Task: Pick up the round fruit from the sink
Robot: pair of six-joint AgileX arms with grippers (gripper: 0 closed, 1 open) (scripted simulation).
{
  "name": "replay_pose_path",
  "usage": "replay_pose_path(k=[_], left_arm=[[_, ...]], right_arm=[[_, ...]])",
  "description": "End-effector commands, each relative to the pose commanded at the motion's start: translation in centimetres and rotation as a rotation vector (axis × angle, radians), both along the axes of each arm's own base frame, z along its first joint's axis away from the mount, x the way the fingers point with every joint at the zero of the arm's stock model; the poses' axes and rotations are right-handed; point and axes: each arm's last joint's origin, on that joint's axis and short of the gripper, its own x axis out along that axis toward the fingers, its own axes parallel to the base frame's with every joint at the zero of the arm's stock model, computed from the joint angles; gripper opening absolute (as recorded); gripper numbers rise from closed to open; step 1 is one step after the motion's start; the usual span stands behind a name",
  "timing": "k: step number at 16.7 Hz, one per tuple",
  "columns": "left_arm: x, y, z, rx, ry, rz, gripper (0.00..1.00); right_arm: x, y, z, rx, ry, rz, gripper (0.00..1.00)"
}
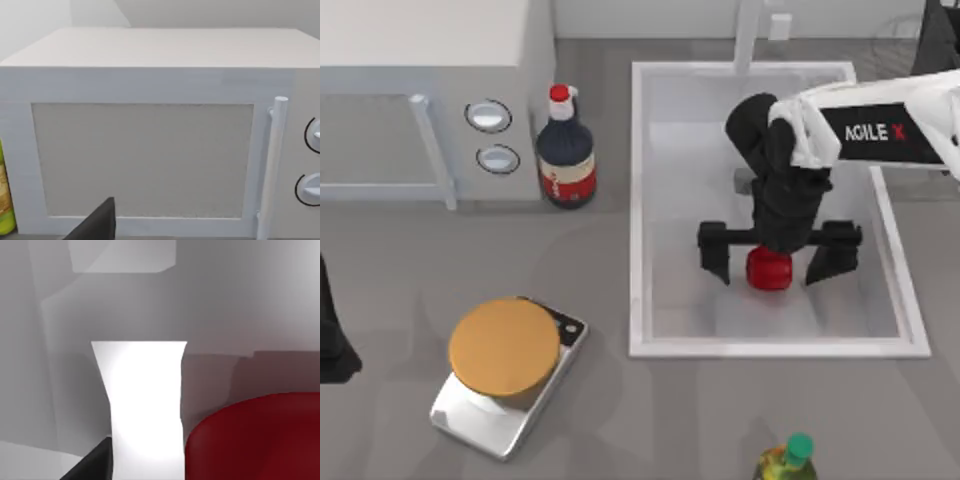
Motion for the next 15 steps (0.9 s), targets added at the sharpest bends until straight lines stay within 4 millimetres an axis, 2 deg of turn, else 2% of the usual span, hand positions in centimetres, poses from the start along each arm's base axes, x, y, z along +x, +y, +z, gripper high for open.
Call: replay_pose_path(k=[2, 6, 15], left_arm=[[0.0, 0.0, 0.0, 0.0, 0.0, 0.0, 1.0], [0.0, 0.0, 0.0, 0.0, 0.0, 0.0, 1.0], [0.0, 0.0, 0.0, 0.0, 0.0, 0.0, 1.0]], right_arm=[[-0.33, -0.1, -1.58, -0.004, 0.01, 0.0, 1.0], [-0.35, -0.1, -1.68, -0.005, 0.01, 0.0, 1.0], [-0.35, -0.1, -1.68, -0.005, 0.01, 0.0, 0.32]])
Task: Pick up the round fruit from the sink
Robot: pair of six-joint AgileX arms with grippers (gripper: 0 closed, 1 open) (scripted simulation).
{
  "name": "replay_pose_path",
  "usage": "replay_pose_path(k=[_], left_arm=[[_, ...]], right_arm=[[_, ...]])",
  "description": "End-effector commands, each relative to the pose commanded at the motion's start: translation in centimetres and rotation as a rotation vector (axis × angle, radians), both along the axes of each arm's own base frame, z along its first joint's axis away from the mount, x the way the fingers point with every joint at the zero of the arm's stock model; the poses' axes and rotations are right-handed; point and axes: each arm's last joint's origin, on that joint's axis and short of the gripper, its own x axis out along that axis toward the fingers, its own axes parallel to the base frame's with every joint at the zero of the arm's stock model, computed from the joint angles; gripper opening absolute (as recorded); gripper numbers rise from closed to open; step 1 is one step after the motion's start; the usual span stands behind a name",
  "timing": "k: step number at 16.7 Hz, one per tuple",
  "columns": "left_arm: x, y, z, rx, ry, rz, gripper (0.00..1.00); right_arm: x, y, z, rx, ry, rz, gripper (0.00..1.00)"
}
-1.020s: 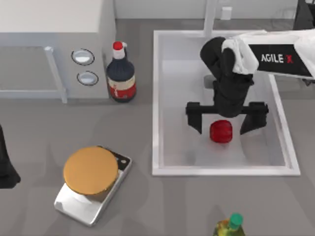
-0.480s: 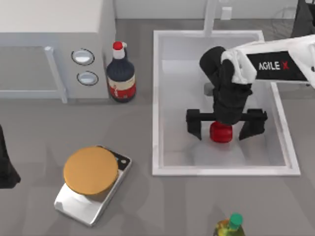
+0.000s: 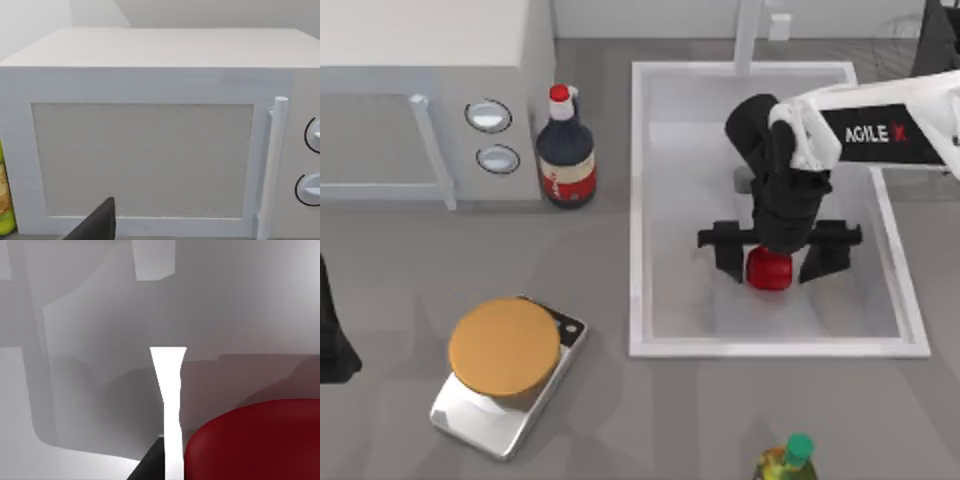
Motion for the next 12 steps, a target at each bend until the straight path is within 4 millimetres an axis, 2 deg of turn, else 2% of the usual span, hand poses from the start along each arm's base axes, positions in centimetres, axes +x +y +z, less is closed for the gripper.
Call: replay_pose_path(k=[4, 12], left_arm=[[0.0, 0.0, 0.0, 0.0, 0.0, 0.0, 1.0], [0.0, 0.0, 0.0, 0.0, 0.0, 0.0, 1.0]], right_arm=[[0.0, 0.0, 0.0, 0.0, 0.0, 0.0, 0.02], [0.0, 0.0, 0.0, 0.0, 0.0, 0.0, 0.0]])
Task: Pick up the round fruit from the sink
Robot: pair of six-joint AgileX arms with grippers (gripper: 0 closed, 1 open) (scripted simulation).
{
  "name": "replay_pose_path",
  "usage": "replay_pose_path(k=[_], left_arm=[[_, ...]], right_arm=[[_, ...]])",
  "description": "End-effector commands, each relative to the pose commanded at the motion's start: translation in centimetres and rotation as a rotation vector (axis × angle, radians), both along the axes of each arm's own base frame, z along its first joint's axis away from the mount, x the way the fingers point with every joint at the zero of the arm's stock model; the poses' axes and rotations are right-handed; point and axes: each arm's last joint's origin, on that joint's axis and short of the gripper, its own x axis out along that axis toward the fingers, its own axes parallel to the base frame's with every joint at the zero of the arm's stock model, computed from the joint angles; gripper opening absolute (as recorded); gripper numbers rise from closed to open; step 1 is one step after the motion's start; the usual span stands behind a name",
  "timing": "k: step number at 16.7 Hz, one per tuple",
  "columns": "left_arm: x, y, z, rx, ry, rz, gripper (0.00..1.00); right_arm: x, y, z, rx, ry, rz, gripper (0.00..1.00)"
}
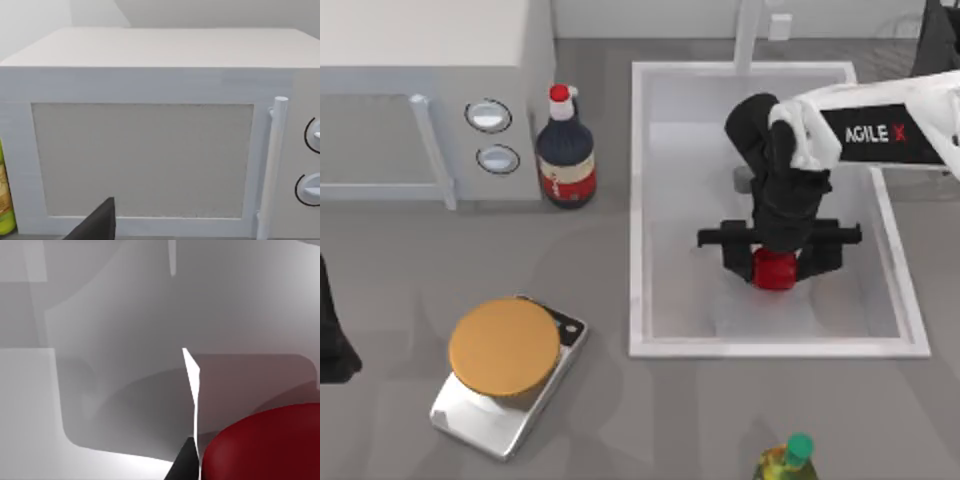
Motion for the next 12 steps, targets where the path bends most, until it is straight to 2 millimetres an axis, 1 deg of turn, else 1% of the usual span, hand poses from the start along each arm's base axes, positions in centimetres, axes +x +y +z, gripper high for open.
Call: replay_pose_path(k=[1, 4, 6, 7, 9, 10, 12], left_arm=[[0.0, 0.0, 0.0, 0.0, 0.0, 0.0, 1.0], [0.0, 0.0, 0.0, 0.0, 0.0, 0.0, 1.0], [0.0, 0.0, 0.0, 0.0, 0.0, 0.0, 1.0], [0.0, 0.0, 0.0, 0.0, 0.0, 0.0, 1.0], [0.0, 0.0, 0.0, 0.0, 0.0, 0.0, 1.0], [0.0, 0.0, 0.0, 0.0, 0.0, 0.0, 1.0], [0.0, 0.0, 0.0, 0.0, 0.0, 0.0, 1.0]], right_arm=[[0.5, 0.0, 2.8, 0.0, -0.048, 0.005, 0.0], [0.9, 0.2, 3.2, -0.003, -0.042, 0.005, 0.0], [1.6, 0.6, 4.3, -0.007, -0.032, 0.005, 0.0], [2.0, 0.9, 5.2, -0.01, -0.027, 0.005, 0.0], [3.0, 1.4, 7.9, -0.014, -0.017, 0.005, 0.0], [3.4, 1.6, 9.7, -0.015, -0.015, 0.005, 0.0], [3.9, 1.8, 14.1, -0.012, -0.02, 0.005, 0.0]])
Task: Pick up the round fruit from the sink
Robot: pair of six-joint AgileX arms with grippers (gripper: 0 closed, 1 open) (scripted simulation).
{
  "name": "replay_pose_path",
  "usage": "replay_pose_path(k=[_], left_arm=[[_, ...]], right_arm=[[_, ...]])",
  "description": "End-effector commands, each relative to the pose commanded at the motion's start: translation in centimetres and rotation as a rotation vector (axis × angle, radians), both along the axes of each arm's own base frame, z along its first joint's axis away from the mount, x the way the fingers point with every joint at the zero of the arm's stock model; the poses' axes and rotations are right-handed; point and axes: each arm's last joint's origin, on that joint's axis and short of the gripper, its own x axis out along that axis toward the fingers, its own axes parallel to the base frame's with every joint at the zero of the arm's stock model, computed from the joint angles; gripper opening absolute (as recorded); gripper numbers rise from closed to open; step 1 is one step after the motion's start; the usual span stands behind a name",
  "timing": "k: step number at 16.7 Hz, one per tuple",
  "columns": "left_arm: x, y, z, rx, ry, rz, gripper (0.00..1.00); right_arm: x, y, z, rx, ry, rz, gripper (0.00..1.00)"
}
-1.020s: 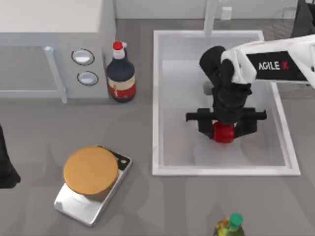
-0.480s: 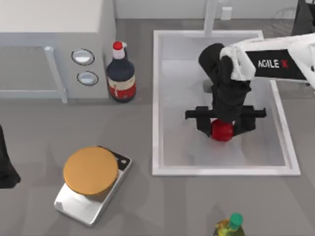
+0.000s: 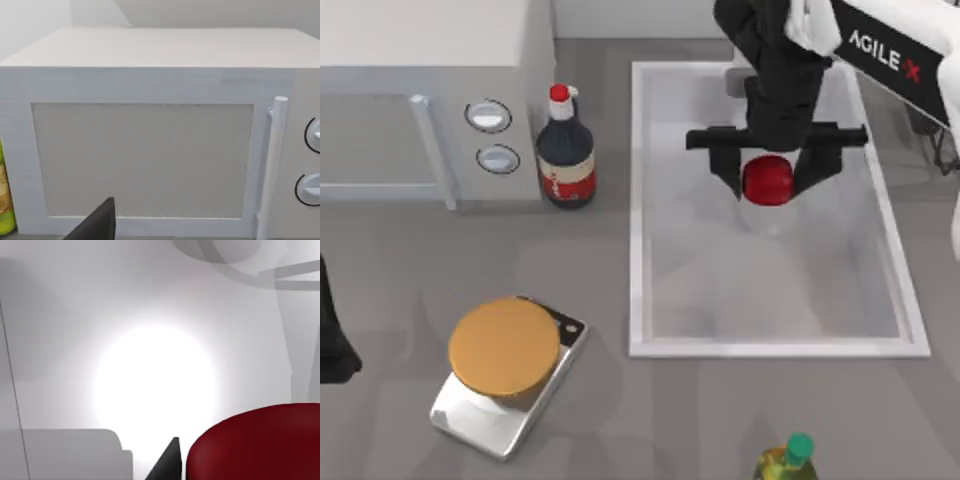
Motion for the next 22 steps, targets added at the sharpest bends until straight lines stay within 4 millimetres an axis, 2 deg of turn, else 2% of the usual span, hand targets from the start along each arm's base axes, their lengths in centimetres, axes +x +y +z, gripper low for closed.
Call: replay_pose_path(k=[4, 6, 8, 10, 13, 14, 16, 19, 22], left_arm=[[0.0, 0.0, 0.0, 0.0, 0.0, 0.0, 1.0], [0.0, 0.0, 0.0, 0.0, 0.0, 0.0, 1.0], [0.0, 0.0, 0.0, 0.0, 0.0, 0.0, 1.0], [0.0, 0.0, 0.0, 0.0, 0.0, 0.0, 1.0], [0.0, 0.0, 0.0, 0.0, 0.0, 0.0, 1.0], [0.0, 0.0, 0.0, 0.0, 0.0, 0.0, 1.0], [0.0, 0.0, 0.0, 0.0, 0.0, 0.0, 1.0], [0.0, 0.0, 0.0, 0.0, 0.0, 0.0, 1.0], [0.0, 0.0, 0.0, 0.0, 0.0, 0.0, 1.0]], right_arm=[[-1.1, -0.6, 8.2, 0.006, -0.012, 0.0, 0.0], [-2.2, -1.1, 11.0, 0.008, -0.018, 0.0, 0.0], [-3.0, -1.6, 12.9, 0.011, -0.024, 0.0, 0.0], [-3.4, -1.8, 13.7, 0.012, -0.028, 0.0, 0.0], [-3.4, -1.8, 13.7, 0.012, -0.028, 0.0, 0.0], [-2.7, -1.0, 14.0, 0.081, -0.162, 0.01, 0.0], [-2.6, -1.2, 14.2, 0.08, -0.162, 0.01, 0.0], [-2.4, -2.6, 15.0, 0.075, -0.162, 0.01, 0.0], [-2.4, -5.2, 16.0, 0.06, -0.149, 0.009, 0.0]])
